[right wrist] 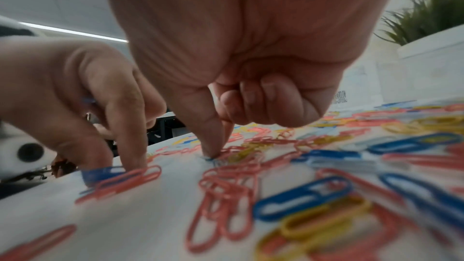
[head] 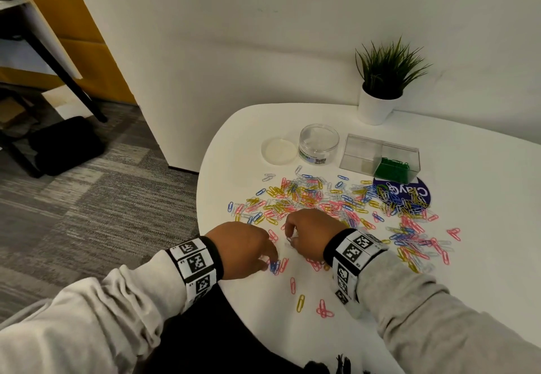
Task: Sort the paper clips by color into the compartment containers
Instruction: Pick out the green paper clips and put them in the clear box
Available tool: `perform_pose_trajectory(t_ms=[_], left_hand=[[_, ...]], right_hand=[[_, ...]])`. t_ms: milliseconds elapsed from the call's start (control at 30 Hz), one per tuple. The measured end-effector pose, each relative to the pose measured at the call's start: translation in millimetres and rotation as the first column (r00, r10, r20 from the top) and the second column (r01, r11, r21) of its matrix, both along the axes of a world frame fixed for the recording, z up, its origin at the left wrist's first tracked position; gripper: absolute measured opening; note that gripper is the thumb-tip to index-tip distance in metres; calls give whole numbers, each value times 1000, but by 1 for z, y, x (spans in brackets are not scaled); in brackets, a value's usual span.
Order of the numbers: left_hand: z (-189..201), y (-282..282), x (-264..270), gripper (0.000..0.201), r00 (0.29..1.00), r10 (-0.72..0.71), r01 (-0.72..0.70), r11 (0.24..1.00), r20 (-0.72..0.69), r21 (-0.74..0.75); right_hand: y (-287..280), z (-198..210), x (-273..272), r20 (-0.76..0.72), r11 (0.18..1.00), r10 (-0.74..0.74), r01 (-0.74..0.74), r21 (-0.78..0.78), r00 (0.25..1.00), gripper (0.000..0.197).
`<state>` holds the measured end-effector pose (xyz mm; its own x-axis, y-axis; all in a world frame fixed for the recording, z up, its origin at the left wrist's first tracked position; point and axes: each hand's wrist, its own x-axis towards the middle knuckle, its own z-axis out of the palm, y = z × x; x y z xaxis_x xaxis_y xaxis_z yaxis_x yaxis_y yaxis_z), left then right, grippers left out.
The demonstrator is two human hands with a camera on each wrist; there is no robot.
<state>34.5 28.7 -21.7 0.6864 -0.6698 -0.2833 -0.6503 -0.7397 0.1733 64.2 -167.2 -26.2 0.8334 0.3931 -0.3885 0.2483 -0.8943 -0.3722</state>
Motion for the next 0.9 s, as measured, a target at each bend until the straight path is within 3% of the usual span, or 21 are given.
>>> perform_pose_trajectory(t_ms=[133,267,367,467,533,633,733,800,900], left_hand=[[0,3,-4,26,999,-28,28,1000,40,4],[-7,7,-5,19,999,-17,17,1000,43,-5],[-5,11,-3,14,998,60,-59,997,13,-60],[1,19,6,18,969,203,-227,957,-144,-179],[3,25,12,20,890,309,-416,850,-335,-323],[6,29,16,15,657,338,-728,516,-674,-451],[8,33,21,12,484,252,-869,251,-838,-427],[8,39,26,6,425,195,-904,148,-884,-401],[10,47,29,20,392,159,-920,36,-906,-391]], right_hand=[[3,2,2,-71,999,-45,46,8,996,20],[8,7,5,-65,994,35,-41,-104,997,18],[7,9,5,-58,983,82,-90,-162,995,19],[-2,9,7,-42,991,70,-74,-116,997,17],[-9,11,9,-24,999,2,-3,-33,1000,14],[-11,14,9,27,999,-29,28,18,999,7],[-6,12,4,47,999,10,-8,-44,999,14],[-3,9,3,65,997,33,-29,-67,997,17],[-1,5,3,66,997,53,-49,-60,996,19]])
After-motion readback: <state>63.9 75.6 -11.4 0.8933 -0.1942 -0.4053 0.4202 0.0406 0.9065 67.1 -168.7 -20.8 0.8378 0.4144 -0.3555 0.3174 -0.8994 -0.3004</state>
